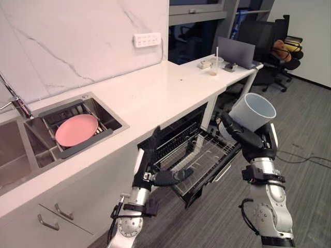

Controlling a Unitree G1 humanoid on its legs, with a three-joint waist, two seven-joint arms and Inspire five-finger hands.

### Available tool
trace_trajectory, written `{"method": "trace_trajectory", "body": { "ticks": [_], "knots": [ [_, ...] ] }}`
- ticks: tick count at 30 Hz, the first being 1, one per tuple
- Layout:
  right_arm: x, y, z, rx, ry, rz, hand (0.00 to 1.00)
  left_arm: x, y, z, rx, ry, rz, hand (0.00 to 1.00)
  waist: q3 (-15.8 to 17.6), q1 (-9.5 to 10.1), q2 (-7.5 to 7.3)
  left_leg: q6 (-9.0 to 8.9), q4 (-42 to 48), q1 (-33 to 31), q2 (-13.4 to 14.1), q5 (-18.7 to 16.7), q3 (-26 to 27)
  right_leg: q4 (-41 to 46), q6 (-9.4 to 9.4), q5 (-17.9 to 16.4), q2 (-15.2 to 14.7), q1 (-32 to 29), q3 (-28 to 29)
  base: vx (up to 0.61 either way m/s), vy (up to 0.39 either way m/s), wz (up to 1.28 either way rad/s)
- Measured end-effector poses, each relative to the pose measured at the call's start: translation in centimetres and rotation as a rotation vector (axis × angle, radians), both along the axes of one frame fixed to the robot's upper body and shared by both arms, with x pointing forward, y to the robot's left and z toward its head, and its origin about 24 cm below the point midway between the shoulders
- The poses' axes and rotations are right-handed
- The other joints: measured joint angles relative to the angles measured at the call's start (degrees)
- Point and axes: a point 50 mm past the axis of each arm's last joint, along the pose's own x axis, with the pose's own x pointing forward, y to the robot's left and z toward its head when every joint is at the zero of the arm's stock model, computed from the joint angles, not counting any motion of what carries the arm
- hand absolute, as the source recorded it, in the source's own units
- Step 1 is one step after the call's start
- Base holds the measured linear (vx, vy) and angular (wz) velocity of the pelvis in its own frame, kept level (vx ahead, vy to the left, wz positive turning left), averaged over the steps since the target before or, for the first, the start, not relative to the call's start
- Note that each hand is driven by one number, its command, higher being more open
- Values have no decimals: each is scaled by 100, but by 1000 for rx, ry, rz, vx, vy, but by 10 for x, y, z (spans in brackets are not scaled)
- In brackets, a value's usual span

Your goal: Walk over to the sink, pick up the cup, carry it to the dishwasher, place the cup inside the dishwasher, then close the dishwasher door

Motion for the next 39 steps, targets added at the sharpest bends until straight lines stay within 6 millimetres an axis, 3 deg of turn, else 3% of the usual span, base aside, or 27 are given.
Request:
{"method": "trace_trajectory", "body": {
  "ticks": [3,9,15,20,26,31,39],
  "knots": [
    [2,-5,-25,-57,151,23,0,-9,5,-22,26,115,-23,100,1,11,-2,4,-3,-35,-4,18,-54,-1,0,0,-12,-9,-54,-18,-1,10],
    [-1,-16,-62,-185,383,76,0,-23,17,-46,42,268,-52,100,7,91,-6,15,-117,-55,-46,138,-215,-3,2,1,-36,4,-225,-23,-3,14],
    [4,-13,-88,-291,544,166,0,-55,32,-86,88,500,-65,100,35,101,-10,36,-461,39,-134,428,-502,-32,6,3,-80,79,-513,-65,1,24],
    [22,-13,-92,-352,604,198,0,-84,45,-108,106,653,-41,100,238,201,3,-1,-597,54,-168,563,-653,-33,12,8,-115,115,-668,-72,9,18],
    [59,-40,-70,-422,654,145,0,-95,76,-127,54,790,90,100,644,382,62,10,-586,-282,-193,742,-936,-33,20,28,-163,-35,-946,-44,14,26],
    [92,-72,-20,-477,630,39,0,-81,94,-120,56,734,195,100,1307,701,109,74,-472,-703,-200,895,-1151,-9,-72,162,-160,-296,-1131,-9,11,22],
    [117,-88,44,-528,538,-30,0,-58,102,-114,59,678,274,100,2103,956,178,121,-43,-1333,-220,861,-1376,5,-80,296,-175,-582,-1191,-7,19,16]
  ]
}}
